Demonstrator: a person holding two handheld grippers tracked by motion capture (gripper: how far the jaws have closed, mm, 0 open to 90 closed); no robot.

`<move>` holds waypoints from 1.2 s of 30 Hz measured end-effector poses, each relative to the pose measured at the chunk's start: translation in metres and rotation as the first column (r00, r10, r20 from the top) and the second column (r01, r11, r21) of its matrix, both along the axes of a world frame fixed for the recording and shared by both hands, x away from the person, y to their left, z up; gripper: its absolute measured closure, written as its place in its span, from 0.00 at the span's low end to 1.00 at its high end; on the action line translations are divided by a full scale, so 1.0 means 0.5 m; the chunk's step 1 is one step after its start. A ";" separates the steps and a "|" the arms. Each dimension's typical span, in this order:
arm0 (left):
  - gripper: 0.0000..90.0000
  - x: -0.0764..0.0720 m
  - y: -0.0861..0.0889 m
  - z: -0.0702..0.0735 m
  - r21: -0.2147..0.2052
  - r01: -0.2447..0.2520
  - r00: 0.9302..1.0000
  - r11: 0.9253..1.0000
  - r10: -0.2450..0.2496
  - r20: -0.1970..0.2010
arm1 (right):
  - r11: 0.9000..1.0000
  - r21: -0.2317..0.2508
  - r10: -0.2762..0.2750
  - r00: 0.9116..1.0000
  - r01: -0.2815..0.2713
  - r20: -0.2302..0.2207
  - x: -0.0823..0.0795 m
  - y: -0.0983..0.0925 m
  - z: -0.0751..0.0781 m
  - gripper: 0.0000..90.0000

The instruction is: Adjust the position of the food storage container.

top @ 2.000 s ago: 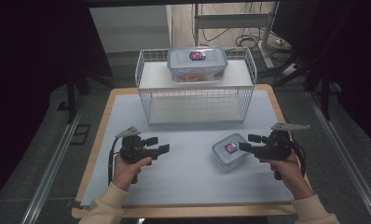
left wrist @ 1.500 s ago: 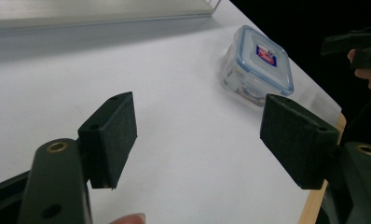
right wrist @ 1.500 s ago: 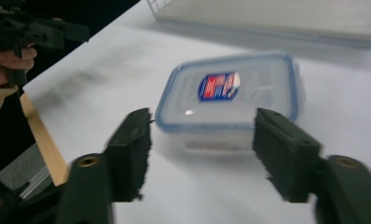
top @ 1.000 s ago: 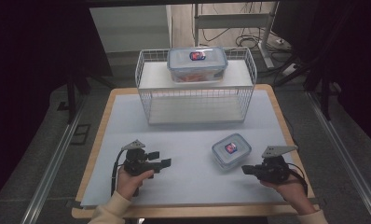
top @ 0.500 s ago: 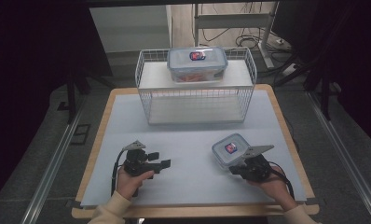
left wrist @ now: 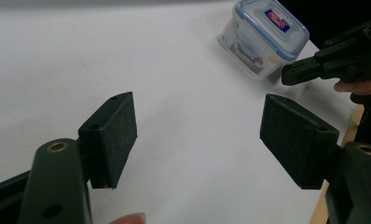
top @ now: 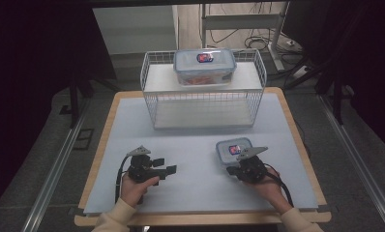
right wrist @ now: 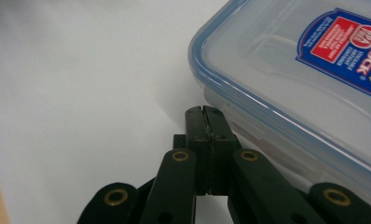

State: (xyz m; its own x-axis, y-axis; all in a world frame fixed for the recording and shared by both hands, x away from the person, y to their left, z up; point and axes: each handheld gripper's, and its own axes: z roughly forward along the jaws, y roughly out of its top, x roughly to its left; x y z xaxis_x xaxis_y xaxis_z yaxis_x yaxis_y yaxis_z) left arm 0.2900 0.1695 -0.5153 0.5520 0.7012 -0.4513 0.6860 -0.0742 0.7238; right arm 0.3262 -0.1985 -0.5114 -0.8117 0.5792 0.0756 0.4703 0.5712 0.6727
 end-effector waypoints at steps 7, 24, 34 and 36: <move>0.30 0.000 0.001 -0.002 0.001 0.000 1.000 1.000 0.000 -0.003 | 0.999 0.022 -0.027 1.000 0.027 -0.001 0.009 0.002 -0.004 1.00; 0.30 0.006 -0.002 -0.010 0.014 -0.007 1.000 1.000 0.007 -0.009 | 0.947 0.099 -0.311 0.950 0.307 0.028 0.108 -0.191 0.054 1.00; 0.30 0.007 0.007 -0.010 0.014 -0.016 1.000 1.000 0.016 -0.007 | 0.961 0.033 -0.274 0.961 0.274 -0.024 0.130 -0.155 0.014 1.00; 0.30 0.008 0.007 -0.011 0.013 -0.016 1.000 1.000 0.016 -0.007 | 0.963 0.047 -0.264 0.964 0.265 -0.032 0.129 -0.150 0.013 1.00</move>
State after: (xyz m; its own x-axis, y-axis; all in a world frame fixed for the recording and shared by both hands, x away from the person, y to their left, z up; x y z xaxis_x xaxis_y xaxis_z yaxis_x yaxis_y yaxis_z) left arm 0.2939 0.1730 -0.5206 0.5371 0.7161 -0.4458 0.6924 -0.0725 0.7178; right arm 0.3905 -0.2734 -0.5050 -0.6274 0.7681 0.1285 0.6173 0.3899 0.6833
